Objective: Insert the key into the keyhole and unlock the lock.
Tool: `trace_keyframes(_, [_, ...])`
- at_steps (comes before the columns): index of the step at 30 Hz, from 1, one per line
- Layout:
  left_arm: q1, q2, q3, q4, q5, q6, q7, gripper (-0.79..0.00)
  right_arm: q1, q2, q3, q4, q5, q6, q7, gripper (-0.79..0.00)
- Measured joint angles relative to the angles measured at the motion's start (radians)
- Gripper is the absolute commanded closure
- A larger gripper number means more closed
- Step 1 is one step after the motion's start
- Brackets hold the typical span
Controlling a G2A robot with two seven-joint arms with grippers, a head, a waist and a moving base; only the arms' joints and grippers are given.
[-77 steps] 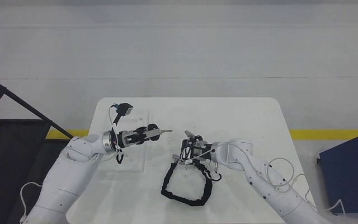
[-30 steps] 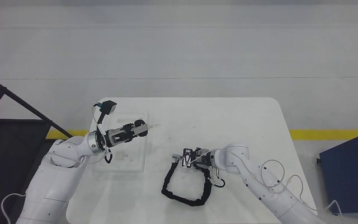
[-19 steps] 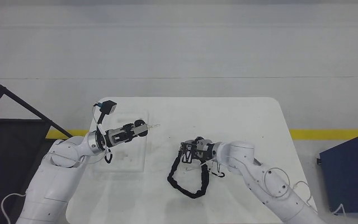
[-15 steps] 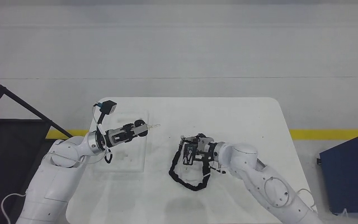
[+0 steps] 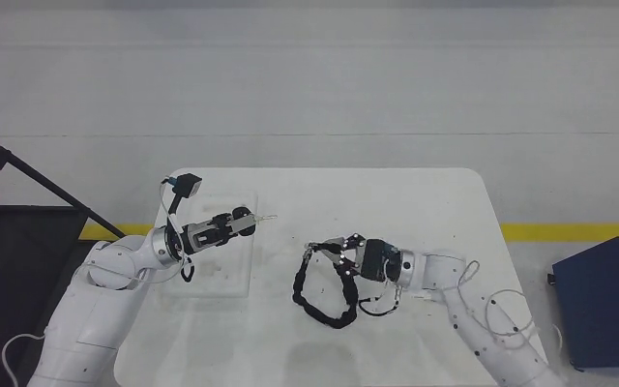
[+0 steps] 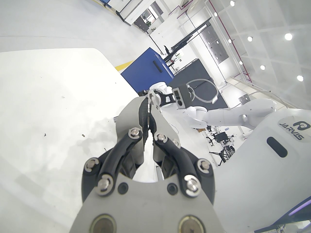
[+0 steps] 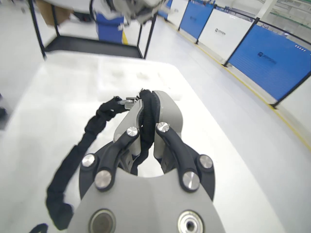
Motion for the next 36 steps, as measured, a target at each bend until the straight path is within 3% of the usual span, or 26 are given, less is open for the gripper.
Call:
trace_keyframes(6, [0.000, 0.000, 0.000, 0.000, 0.000, 0.000, 0.000, 0.000, 0.046, -0.022, -0.035, 0.125, 0.193, -0.154, -0.118, 0.000])
trace_keyframes(12, [0.000, 0.000, 0.000, 0.000, 0.000, 0.000, 0.000, 0.000, 0.075, -0.041, -0.159, 0.203, 0.451, -0.172, -0.184, 0.000])
trace_keyframes(17, [0.000, 0.000, 0.000, 0.000, 0.000, 0.000, 0.000, 0.000, 0.123, -0.041, -0.310, 0.231, 0.807, -0.172, -0.101, 0.000])
trace_keyframes(19, [0.000, 0.000, 0.000, 0.000, 0.000, 0.000, 0.000, 0.000, 0.150, -0.034, -0.335, 0.240, 0.869, -0.172, -0.059, 0.000])
trace_keyframes(22, [0.000, 0.000, 0.000, 0.000, 0.000, 0.000, 0.000, 0.000, 0.178, -0.023, -0.327, 0.252, 0.817, -0.172, -0.062, 0.000])
trace_keyframes(29, [0.000, 0.000, 0.000, 0.000, 0.000, 0.000, 0.000, 0.000, 0.169, -0.005, -0.368, 0.167, 0.804, -0.172, -0.283, 0.000])
trace_keyframes(36, [0.000, 0.000, 0.000, 0.000, 0.000, 0.000, 0.000, 0.000, 0.209, 0.016, -0.399, 0.227, 0.679, -0.172, -0.304, 0.000])
